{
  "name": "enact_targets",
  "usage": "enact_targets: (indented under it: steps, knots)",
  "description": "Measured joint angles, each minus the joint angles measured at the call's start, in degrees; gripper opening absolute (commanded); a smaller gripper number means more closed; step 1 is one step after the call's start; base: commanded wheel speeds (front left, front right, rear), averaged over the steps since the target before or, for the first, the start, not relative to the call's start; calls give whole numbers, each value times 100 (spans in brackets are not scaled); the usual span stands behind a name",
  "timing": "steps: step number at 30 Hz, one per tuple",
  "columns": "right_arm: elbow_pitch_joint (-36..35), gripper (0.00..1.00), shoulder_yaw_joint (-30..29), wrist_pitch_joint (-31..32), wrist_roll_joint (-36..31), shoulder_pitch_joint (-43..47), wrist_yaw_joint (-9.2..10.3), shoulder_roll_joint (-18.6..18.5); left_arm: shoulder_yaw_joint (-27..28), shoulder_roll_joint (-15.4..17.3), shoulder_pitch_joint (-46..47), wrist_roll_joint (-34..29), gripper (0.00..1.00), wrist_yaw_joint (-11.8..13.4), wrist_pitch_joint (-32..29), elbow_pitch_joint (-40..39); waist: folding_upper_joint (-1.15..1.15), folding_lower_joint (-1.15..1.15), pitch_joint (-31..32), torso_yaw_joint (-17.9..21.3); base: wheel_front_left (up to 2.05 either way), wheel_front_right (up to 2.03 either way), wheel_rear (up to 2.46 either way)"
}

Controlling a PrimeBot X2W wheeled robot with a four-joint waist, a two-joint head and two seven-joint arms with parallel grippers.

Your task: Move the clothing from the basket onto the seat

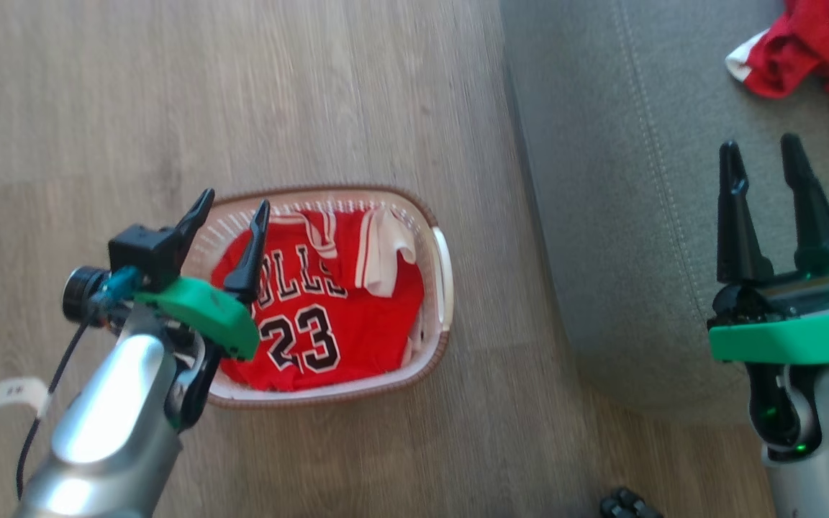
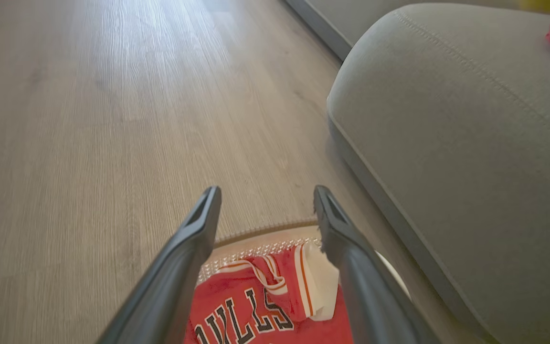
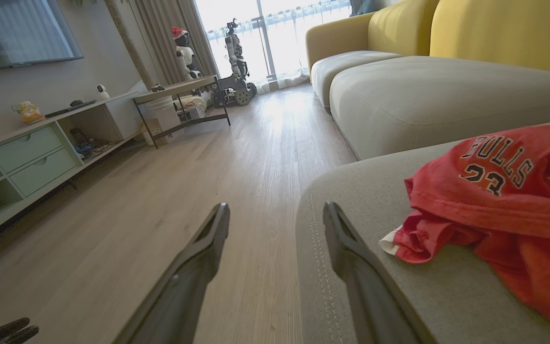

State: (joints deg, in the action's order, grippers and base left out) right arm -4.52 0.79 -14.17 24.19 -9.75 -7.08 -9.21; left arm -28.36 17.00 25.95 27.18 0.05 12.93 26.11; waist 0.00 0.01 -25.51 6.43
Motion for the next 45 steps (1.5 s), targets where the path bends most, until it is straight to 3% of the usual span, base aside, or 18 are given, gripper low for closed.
enact_targets:
  steps: [11,24,36,44,45]
  knots:
    - [-649,100,3,-46,-96,-514,0,178,-265,-396,1260,-20,100,-506,-74,2000,0,0,-1039,194,0,0,0]
    - [-1911,100,-42,-47,-434,-888,0,421,-326,-487,2540,85,100,-715,-237,3946,0,0,-2281,517,0,0,0]
    - [-2626,100,-75,-48,-554,-976,0,563,-522,-460,3185,134,100,-717,-589,4606,0,0,-3076,907,0,0,0]
    - [-2720,100,-40,-48,-606,-967,0,572,-647,-434,3284,137,100,-675,-1514,4680,0,0,-3117,1019,0,0,0]
    - [-2736,100,-41,-48,-605,-967,0,573,-677,-436,3284,135,74,-676,-1652,4679,0,0,-3110,1022,0,0,0]
